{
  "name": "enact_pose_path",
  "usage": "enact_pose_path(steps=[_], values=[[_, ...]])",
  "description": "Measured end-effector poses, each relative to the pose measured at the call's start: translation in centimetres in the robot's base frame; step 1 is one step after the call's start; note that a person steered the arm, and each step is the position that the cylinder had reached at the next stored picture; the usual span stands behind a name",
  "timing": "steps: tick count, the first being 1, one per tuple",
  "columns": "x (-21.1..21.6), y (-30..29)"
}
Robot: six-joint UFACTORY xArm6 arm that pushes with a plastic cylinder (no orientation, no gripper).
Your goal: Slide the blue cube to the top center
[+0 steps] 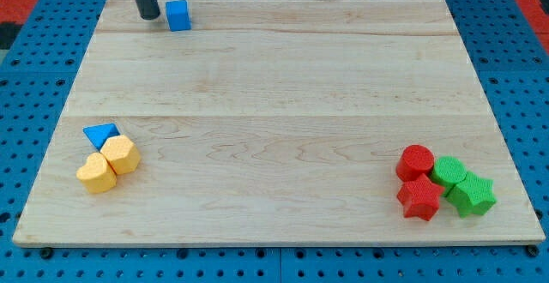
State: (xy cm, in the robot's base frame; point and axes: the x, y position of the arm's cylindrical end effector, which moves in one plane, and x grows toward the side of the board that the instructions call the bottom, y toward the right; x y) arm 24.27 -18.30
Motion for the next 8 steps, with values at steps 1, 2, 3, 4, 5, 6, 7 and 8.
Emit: enact_pose_path(steps=[1, 2, 3, 4, 5, 6, 7, 8], values=[[-0.6, 4.9], [-1.3, 9.1], [-1.4, 11.3], [-0.8, 12.5], [-0.2, 13.1], [0.1, 12.3], [3.9, 12.0], [5.0, 14.5]])
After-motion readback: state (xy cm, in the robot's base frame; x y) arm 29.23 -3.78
